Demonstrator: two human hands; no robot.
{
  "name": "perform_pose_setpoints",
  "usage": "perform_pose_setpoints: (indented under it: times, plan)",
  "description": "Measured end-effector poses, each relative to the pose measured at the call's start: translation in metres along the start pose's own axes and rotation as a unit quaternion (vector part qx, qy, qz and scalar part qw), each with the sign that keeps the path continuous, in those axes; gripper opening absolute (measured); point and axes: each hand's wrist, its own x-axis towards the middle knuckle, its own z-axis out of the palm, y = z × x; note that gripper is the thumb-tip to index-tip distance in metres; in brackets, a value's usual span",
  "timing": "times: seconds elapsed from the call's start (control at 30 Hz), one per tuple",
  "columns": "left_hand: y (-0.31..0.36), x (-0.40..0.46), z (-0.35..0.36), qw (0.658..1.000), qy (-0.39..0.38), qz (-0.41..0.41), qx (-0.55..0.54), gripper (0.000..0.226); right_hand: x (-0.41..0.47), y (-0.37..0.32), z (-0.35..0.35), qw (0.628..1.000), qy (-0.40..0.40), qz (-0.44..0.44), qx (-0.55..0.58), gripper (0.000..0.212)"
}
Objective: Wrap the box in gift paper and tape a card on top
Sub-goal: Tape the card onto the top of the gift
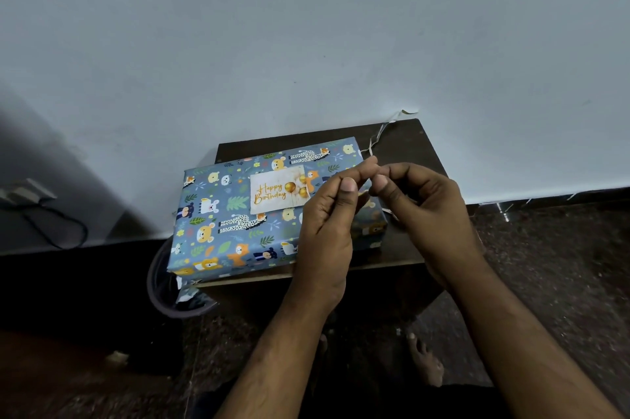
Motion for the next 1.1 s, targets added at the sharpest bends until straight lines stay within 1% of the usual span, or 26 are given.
perform_pose_setpoints:
  times: [0.1,0.2,0.27,0.4,0.5,0.67,0.9,1.0,1.1]
  plan:
    - [0.003,0.001,-0.003,1.0,0.0,0.006,-0.022,0.032,-0.001,-0.001,0.008,1.0,0.004,-0.002,0.013,0.008]
    - [0.01,0.002,-0.007,0.999,0.003,0.008,-0.045,0.032,-0.003,-0.002,0.015,0.998,-0.016,0.004,0.054,0.014]
    - [0.011,0.002,-0.009,0.999,0.006,0.007,-0.051,0.031,-0.003,-0.003,0.019,0.998,-0.021,0.001,0.059,0.016]
    - [0.007,0.003,-0.008,0.999,0.011,0.003,-0.04,0.032,0.0,0.0,0.024,0.998,0.03,-0.004,0.054,0.011]
    - [0.006,0.003,-0.007,0.999,0.015,-0.002,-0.034,0.036,0.002,0.0,0.026,0.997,0.057,-0.01,0.051,0.012]
    - [0.006,0.004,-0.012,1.0,0.012,0.007,-0.027,0.035,0.002,-0.001,0.034,0.997,0.052,-0.001,0.053,0.013]
    - [0.0,0.004,-0.013,0.998,-0.007,0.039,0.05,0.033,0.0,-0.001,0.033,0.995,0.062,0.008,0.077,0.023]
    - [-0.003,0.004,-0.009,0.998,-0.02,0.034,0.046,0.034,0.003,0.004,0.031,0.993,0.085,0.008,0.08,0.019]
    - [-0.001,0.005,-0.008,1.0,-0.014,0.019,-0.006,0.035,0.004,0.006,0.028,0.993,0.092,0.007,0.07,0.015]
